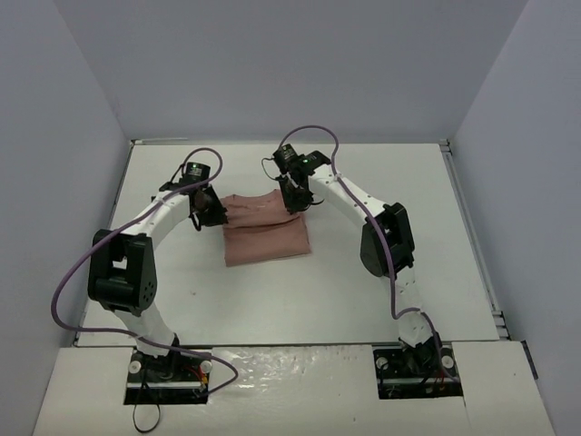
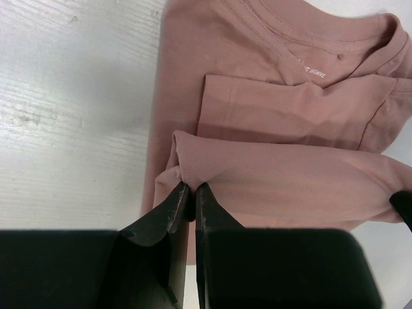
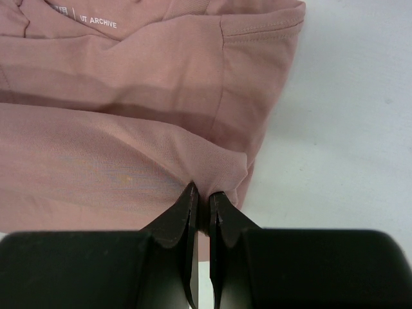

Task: Fold and stack the t-shirts
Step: Fold the long partially folded tshirt into a neat square

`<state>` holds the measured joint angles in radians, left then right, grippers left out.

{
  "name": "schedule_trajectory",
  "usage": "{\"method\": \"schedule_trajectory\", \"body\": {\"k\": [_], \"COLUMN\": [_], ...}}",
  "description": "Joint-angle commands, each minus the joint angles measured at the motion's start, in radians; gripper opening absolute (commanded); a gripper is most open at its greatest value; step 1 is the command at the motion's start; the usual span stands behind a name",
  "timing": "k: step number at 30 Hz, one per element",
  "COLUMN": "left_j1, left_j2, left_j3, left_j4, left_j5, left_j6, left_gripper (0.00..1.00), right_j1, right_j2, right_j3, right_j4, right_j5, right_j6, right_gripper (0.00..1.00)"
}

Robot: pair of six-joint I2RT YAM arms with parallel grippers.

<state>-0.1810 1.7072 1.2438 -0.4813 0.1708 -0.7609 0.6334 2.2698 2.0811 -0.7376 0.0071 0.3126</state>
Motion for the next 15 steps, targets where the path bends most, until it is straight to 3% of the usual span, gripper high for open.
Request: {"method": "schedule_trajectory", "body": {"k": [1,11,15], "left_j1": [0.018,0.026,0.029], "left_j2": [-0.01,0.037,0.069], "left_j3": [0.046,0.076,0.102], "left_j4": [0.051,0.069,0.065], "left_j5": [-0.051,-0.09,-0.1], "left_j6": [0.025,0.02,0.031], "left_gripper": [0.0,0.0,0.1], "right_j1": [-0.032,-0.065,-0.077], "right_j2": [-0.008,0.07,0.102], "right_j3": [0.037,0.13,0.171], "right_j4": [-0.029,-0.031,-0.03], "right_j5": [0.056,0.038,0.015], "right_j6": [-0.014,-0.015,-0.004], "right_gripper": [0.0,0.06,0.21]}}
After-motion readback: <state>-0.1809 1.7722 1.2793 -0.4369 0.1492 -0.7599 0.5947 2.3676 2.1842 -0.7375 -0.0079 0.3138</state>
